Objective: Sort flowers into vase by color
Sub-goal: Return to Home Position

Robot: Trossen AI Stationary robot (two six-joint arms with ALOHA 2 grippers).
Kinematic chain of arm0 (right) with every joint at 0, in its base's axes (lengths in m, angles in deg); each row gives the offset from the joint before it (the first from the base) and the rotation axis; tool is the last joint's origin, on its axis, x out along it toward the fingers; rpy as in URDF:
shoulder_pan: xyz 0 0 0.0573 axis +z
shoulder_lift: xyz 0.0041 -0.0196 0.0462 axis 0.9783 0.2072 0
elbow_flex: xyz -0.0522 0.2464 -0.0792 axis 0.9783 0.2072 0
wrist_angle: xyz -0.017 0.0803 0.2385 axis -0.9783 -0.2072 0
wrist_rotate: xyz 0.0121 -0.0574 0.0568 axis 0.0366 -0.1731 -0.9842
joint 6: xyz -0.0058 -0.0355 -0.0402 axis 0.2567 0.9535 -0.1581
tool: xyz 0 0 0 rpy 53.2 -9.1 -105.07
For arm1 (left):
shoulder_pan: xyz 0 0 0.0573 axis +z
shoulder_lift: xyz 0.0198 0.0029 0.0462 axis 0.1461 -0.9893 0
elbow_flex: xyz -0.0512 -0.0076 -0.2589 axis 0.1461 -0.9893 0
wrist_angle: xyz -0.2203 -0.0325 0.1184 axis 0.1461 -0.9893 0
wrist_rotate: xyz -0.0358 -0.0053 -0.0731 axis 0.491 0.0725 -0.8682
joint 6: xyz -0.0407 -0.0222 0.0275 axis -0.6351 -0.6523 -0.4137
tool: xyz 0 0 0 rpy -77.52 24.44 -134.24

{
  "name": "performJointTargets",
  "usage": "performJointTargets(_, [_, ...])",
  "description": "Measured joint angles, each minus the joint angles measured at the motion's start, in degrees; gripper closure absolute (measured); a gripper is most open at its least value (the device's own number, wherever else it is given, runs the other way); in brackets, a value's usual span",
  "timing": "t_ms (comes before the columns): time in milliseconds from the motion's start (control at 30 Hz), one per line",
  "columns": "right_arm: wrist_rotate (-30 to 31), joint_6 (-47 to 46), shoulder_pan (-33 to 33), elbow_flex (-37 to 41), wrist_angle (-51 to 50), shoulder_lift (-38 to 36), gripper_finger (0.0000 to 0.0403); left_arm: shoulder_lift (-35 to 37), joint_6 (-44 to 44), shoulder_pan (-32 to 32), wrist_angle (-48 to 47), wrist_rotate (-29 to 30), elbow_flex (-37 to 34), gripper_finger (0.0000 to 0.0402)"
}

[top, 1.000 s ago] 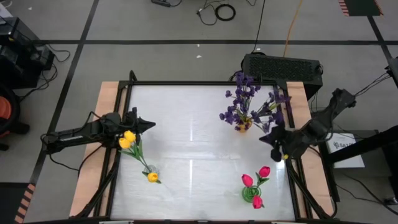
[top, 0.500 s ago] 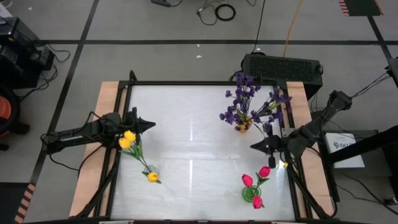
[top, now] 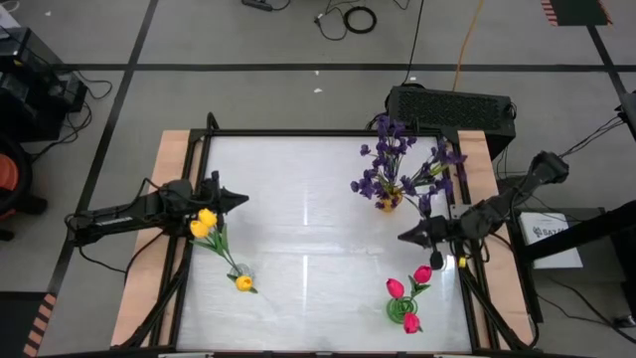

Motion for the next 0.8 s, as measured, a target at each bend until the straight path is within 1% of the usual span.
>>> performJointTargets(133, [-2.89,3.35,-3.1,0.12,2.16,0.0,0.0403,0.0,0.84,-0.02,0.4,-0.65,0.0,0.0398])
performJointTargets(300, [-6.48,5.09,-6.97,4.04,9.08,0.01,0.0403,0.0,0.85,0.0,0.7,-0.65,0.0,0.0398])
performJointTargets(400, [-9.08,5.14,-9.0,4.19,9.52,-0.32,0.0403,0.0,0.85,-0.01,0.69,-0.65,0.0,0.0398])
performJointTargets(467, [-9.46,5.57,-10.11,4.23,9.24,-0.33,0.0403,0.0,0.87,-0.01,0.69,-0.66,0.0,0.0398])
performJointTargets(633, [-13.23,6.14,-13.47,5.47,11.63,-0.32,0.0403,0.0,0.85,-0.01,0.65,-0.68,0.0,0.0398])
performJointTargets(800, [-16.28,8.44,-16.94,5.46,13.37,-0.5,0.0403,0.0,0.7,-0.01,1.49,-0.69,0.0,0.0398])
